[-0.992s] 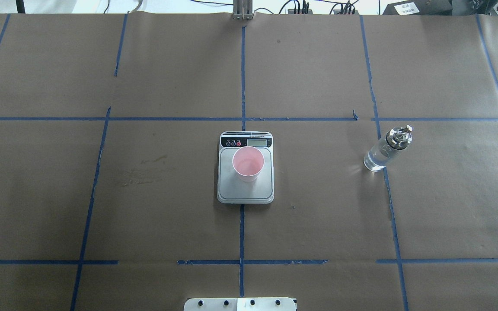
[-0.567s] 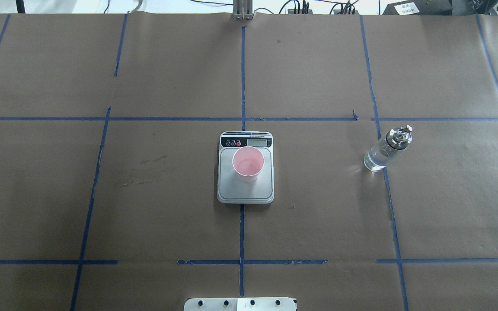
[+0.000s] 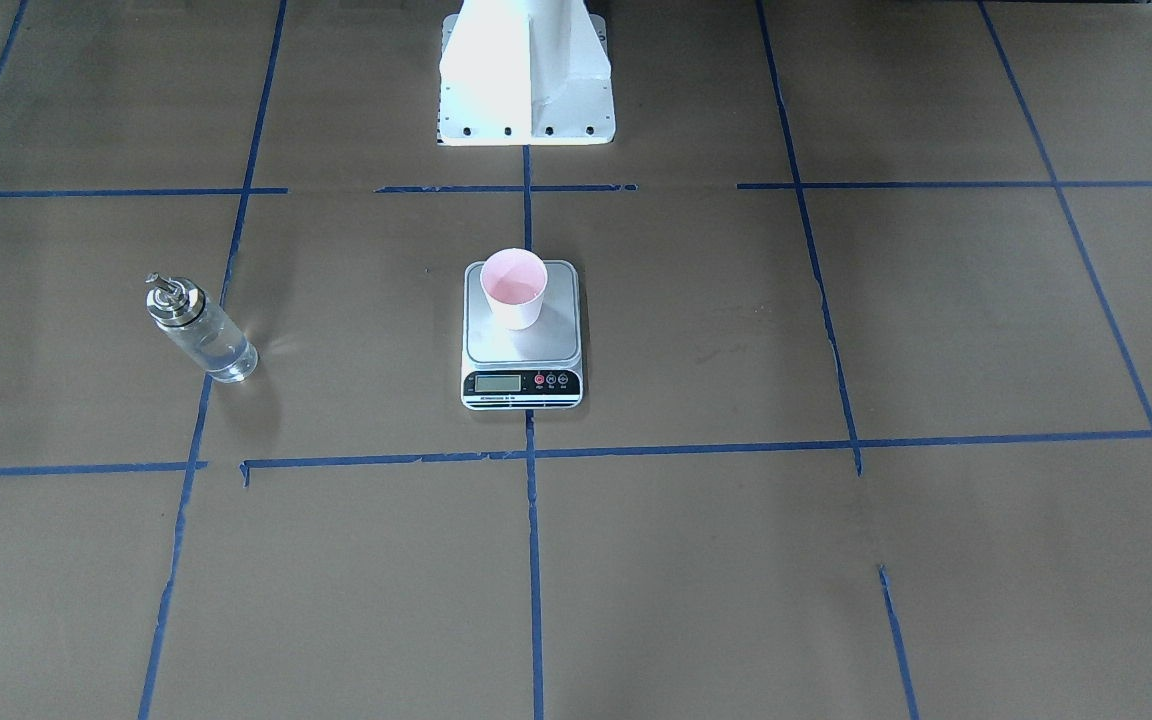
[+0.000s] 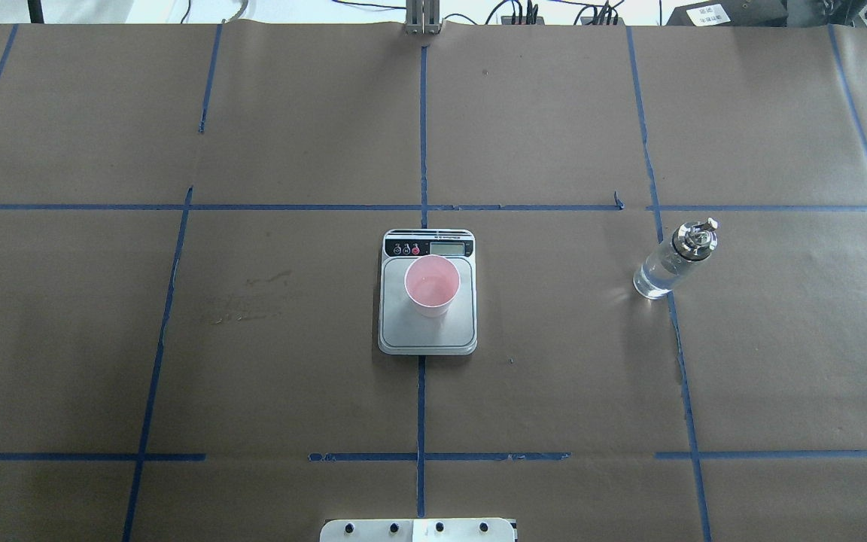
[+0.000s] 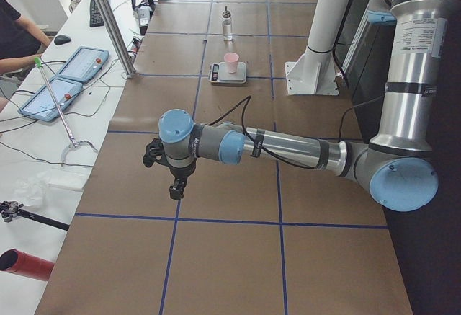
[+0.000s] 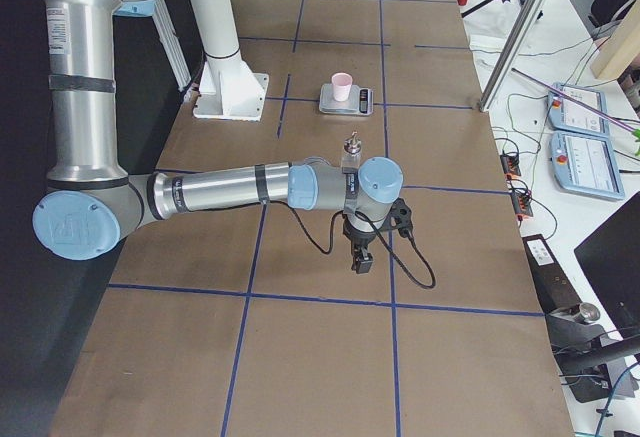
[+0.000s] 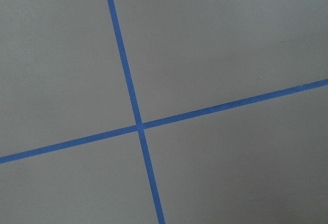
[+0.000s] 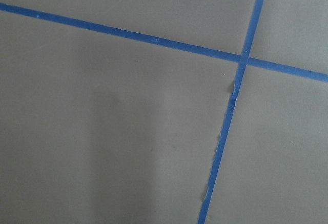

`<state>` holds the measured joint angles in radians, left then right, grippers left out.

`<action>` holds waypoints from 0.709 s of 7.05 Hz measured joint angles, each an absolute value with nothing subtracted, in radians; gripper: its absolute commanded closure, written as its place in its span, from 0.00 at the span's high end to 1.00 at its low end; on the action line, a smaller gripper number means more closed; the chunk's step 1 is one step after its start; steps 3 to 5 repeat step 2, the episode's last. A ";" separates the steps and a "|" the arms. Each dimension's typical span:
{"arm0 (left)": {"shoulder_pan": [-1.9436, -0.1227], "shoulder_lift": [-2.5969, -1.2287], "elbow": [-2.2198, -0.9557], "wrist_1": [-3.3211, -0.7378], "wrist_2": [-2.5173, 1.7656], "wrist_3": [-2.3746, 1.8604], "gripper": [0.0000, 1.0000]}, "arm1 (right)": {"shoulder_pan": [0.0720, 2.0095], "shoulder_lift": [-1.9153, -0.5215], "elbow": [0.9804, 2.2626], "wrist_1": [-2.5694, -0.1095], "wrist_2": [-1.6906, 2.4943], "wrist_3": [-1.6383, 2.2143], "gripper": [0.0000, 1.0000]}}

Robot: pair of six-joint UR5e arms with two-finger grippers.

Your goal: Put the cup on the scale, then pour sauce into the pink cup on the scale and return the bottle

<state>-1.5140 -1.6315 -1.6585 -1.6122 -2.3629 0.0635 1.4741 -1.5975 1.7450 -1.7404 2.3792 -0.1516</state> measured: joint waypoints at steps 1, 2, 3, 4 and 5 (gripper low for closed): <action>-1.514 -1.632 -1.651 -1.612 -2.363 0.065 1.00 | 1.481 -1.600 1.745 -1.740 2.380 -0.144 1.00; -1.514 -1.633 -1.643 -1.612 -2.362 0.067 1.00 | 1.487 -1.599 1.744 -1.740 2.380 -0.141 1.00; -1.514 -1.633 -1.643 -1.612 -2.362 0.067 1.00 | 1.487 -1.599 1.744 -1.740 2.380 -0.141 1.00; -1.514 -1.633 -1.643 -1.612 -2.362 0.067 1.00 | 1.487 -1.599 1.744 -1.740 2.380 -0.141 1.00; -1.514 -1.633 -1.643 -1.612 -2.362 0.067 1.00 | 1.487 -1.599 1.744 -1.740 2.380 -0.141 1.00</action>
